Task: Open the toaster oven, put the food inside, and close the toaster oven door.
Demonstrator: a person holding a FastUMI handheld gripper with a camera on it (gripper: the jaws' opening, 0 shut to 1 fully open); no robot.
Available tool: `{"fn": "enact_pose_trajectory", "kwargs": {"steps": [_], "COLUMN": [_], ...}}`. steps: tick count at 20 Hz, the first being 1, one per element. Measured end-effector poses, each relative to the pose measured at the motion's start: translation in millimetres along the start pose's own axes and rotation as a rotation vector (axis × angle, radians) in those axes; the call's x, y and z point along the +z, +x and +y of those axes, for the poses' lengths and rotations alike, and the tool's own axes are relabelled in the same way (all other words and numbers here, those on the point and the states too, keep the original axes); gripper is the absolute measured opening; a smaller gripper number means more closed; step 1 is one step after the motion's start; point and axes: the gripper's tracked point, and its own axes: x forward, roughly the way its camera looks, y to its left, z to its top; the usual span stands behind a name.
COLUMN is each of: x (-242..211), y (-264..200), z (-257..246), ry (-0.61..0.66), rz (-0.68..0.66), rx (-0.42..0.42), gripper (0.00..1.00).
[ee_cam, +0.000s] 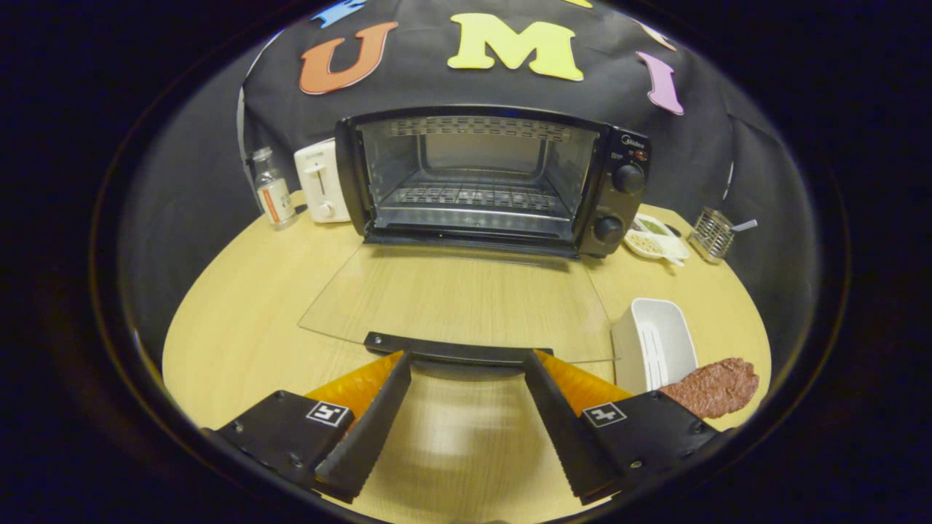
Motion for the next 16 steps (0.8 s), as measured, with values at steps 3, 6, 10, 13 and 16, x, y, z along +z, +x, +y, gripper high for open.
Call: {"fn": "enact_pose_trajectory", "kwargs": {"steps": [3,6,10,13,16], "x": [16.1,39.9,57.5,40.3,11.4], "y": [-17.1,-31.4,-45.6,-51.5,-53.8], "z": [-31.8,-85.9,-172.9,-213.8,-215.0], "ry": [-0.056,-0.073,-0.069,-0.019,0.087], "rz": [-0.029,-0.071,-0.089,-0.042,0.04], "rx": [0.017,0.002,-0.054,-0.006,0.148], "gripper": [1.0,1.0,1.0,1.0,0.96]}}
